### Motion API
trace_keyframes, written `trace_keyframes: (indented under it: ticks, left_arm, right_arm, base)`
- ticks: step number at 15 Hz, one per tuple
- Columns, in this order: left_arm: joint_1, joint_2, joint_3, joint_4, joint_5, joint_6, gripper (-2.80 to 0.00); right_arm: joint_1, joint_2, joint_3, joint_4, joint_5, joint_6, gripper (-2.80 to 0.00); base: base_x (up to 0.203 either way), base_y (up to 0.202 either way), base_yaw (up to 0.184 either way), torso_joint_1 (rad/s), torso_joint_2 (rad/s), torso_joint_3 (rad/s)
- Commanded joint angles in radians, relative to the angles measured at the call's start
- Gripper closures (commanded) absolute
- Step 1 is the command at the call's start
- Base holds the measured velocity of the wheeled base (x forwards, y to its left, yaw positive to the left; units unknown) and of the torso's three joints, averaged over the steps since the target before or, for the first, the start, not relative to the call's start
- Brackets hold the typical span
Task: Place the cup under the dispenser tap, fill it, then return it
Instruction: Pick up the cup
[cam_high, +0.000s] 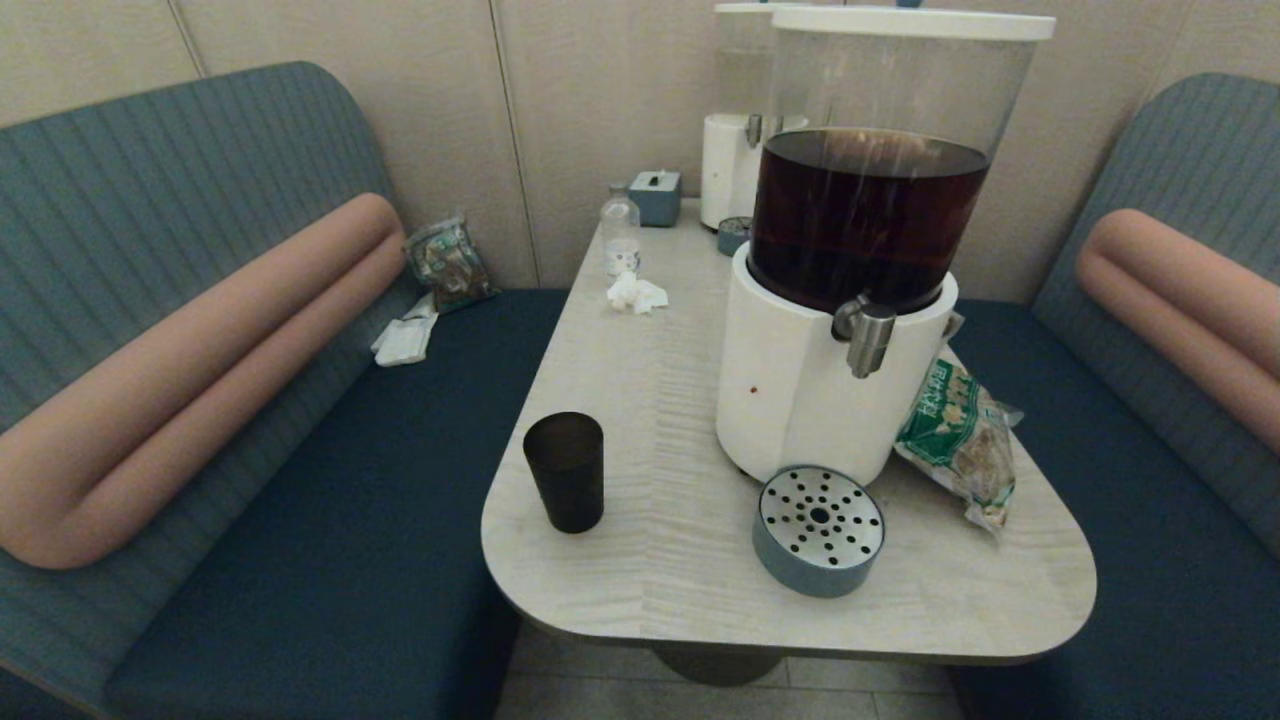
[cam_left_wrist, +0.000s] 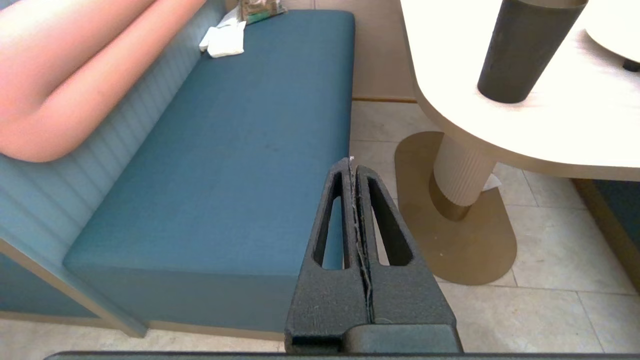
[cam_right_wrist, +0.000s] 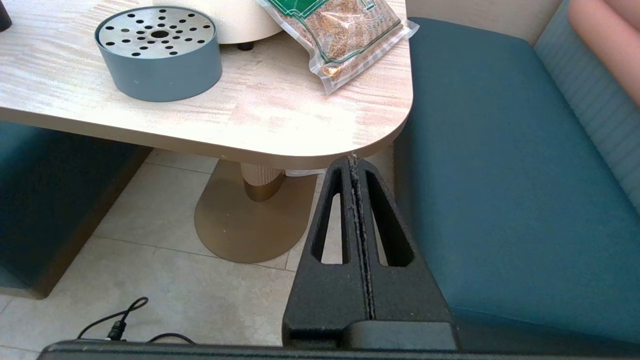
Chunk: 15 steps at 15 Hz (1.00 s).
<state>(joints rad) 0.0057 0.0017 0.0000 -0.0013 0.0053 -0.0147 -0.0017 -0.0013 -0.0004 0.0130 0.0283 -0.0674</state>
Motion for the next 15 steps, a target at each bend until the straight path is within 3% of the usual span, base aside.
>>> trace_keyframes:
  ticks: [1,4,6,8,9,10,12,15]
  left_arm:
    - [0.0,0.0,0.001,-0.002,0.001,-0.003,0.0]
    - [0.0,0.009,-0.049,0.0,-0.011,-0.008,0.0]
    - [-0.001,0.095,-0.232,0.012,-0.035,-0.023,0.0]
    - [-0.024,0.27,-0.451,0.019,-0.072,-0.077,0.0]
    - [-0.054,0.362,-0.553,0.021,-0.101,-0.108,-0.35]
    - [-0.093,0.446,-0.622,0.016,-0.142,-0.129,-2.8]
    - [-0.129,0.517,-0.625,-0.017,-0.262,-0.142,-2.8]
    - [-0.144,0.564,-0.416,-0.155,-0.397,-0.089,-2.8]
  right_arm:
    - [0.0,0.001,0.0,0.001,0.001,0.0,0.0]
    - [0.0,0.001,0.0,0.001,0.001,0.0,0.0]
    - [0.0,0.001,0.0,0.001,0.001,-0.002,0.0]
    - [0.0,0.0,0.0,0.001,0.001,0.0,0.0]
    - [0.0,0.001,0.0,0.001,0.001,0.0,0.0]
    - [0.0,0.001,0.0,0.001,0.001,0.0,0.0]
    - [0.0,0.001,0.0,0.001,0.001,0.0,0.0]
    - [0.0,0.001,0.0,0.001,0.001,0.0,0.0]
  base:
    - [0.0,0.0,0.0,0.0,0.0,0.0]
    - [0.0,0.0,0.0,0.0,0.0,0.0]
    - [0.0,0.0,0.0,0.0,0.0,0.0]
    - [0.0,0.0,0.0,0.0,0.0,0.0]
    - [0.0,0.0,0.0,0.0,0.0,0.0]
    - [0.0,0.0,0.0,0.0,0.0,0.0]
    - [0.0,0.0,0.0,0.0,0.0,0.0]
    - [0.0,0.0,0.0,0.0,0.0,0.0]
